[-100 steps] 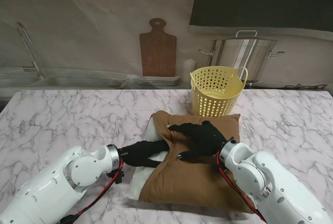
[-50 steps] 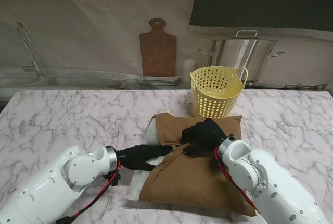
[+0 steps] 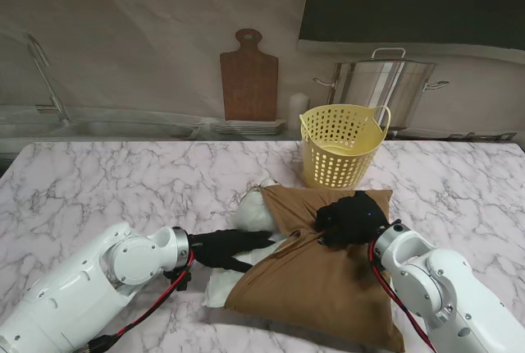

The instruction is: Remove the pillowcase from the pillow and put it in the laundry basket

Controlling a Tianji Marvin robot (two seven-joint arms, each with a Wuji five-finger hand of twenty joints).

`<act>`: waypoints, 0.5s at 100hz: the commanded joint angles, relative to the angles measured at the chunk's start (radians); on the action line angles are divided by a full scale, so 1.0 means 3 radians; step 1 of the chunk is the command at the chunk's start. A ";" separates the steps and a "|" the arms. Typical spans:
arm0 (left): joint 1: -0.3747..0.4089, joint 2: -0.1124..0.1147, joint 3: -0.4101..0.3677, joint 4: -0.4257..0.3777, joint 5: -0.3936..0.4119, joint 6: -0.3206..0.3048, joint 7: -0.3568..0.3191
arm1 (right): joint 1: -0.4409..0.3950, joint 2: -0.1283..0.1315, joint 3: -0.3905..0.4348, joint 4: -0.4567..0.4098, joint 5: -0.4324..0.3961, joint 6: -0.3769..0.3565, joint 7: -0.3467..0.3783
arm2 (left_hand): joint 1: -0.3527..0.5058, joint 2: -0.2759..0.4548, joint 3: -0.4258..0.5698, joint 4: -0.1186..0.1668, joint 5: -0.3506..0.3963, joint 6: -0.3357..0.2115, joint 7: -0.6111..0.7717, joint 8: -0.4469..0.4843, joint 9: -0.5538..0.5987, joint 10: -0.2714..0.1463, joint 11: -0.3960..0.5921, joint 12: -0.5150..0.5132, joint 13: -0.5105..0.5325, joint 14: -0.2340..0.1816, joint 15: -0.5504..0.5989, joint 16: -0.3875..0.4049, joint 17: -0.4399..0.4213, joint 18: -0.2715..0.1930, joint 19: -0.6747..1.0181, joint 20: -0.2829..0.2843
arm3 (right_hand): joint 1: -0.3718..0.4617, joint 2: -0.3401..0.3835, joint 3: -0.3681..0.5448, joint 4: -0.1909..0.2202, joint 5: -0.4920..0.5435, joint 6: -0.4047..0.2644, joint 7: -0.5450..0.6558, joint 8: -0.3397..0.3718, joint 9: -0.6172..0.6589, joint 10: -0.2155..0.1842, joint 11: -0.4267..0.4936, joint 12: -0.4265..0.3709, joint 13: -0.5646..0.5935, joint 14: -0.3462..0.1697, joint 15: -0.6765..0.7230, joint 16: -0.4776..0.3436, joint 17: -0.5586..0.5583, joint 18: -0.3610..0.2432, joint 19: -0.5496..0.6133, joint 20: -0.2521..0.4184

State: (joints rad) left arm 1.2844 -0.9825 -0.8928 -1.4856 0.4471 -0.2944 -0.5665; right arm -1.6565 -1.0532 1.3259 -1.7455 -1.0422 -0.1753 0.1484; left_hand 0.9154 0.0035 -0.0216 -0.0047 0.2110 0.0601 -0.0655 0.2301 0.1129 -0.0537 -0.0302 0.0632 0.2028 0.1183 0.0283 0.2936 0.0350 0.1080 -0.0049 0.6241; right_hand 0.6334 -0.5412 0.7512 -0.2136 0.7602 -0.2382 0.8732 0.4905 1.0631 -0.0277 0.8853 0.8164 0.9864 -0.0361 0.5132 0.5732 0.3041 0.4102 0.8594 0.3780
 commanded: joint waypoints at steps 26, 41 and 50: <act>0.0039 0.0078 0.0117 0.0137 -0.0015 0.0113 -0.0267 | -0.0353 0.0029 0.0336 0.0017 -0.0147 0.0224 -0.0237 | -0.0092 -0.0215 -0.0043 -0.0049 0.0202 0.0049 0.0292 0.0167 -0.0016 0.0282 0.0055 -0.0027 0.0107 -0.0025 0.0164 -0.0019 0.0044 0.0311 0.1084 0.0011 | 0.0576 0.0089 0.0602 0.0237 0.0280 -0.0031 0.0304 0.0222 0.0206 0.0362 0.0475 0.0174 0.0418 0.0132 0.0498 0.0249 0.0125 -0.0048 0.0199 -0.0031; 0.0022 0.0095 0.0130 0.0116 -0.0037 0.0145 -0.0345 | -0.0458 0.0016 0.0450 0.0004 -0.0191 0.0322 -0.0311 | -0.0126 -0.0217 -0.0046 -0.0050 0.0192 0.0045 0.0287 0.0167 -0.0027 0.0287 0.0043 -0.0038 0.0086 -0.0025 0.0157 -0.0025 0.0040 0.0305 0.1049 0.0029 | 0.0579 0.0084 0.0608 0.0240 0.0275 -0.0006 0.0293 0.0216 0.0214 0.0376 0.0485 0.0175 0.0438 0.0144 0.0507 0.0269 0.0164 -0.0050 0.0253 -0.0043; 0.0013 0.0099 0.0138 0.0114 -0.0047 0.0156 -0.0367 | -0.0509 0.0010 0.0497 0.0010 -0.0214 0.0401 -0.0334 | -0.0142 -0.0223 -0.0046 -0.0050 0.0184 0.0044 0.0283 0.0167 -0.0029 0.0289 0.0039 -0.0042 0.0081 -0.0018 0.0156 -0.0027 0.0043 0.0302 0.1031 0.0042 | 0.0577 0.0080 0.0609 0.0243 0.0271 0.0008 0.0286 0.0205 0.0214 0.0380 0.0488 0.0174 0.0449 0.0155 0.0510 0.0279 0.0165 -0.0044 0.0274 -0.0050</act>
State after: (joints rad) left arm 1.2620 -0.9746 -0.8745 -1.4981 0.4199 -0.2624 -0.6281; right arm -1.7881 -1.0639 1.4495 -1.7762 -1.0912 -0.0944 0.0443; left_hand 0.8832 0.0039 -0.0216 -0.0047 0.1926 0.0441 -0.0795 0.2297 0.1009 -0.0788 -0.0476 0.0457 0.1784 0.0924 0.0026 0.2816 0.0350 0.0774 -0.1441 0.6241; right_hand 0.6351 -0.5431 0.7665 -0.2207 0.7931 -0.2710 0.8987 0.5201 1.0757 -0.0484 0.9488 0.8465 0.9992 -0.0812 0.5333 0.5943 0.3529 0.3740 0.9198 0.3759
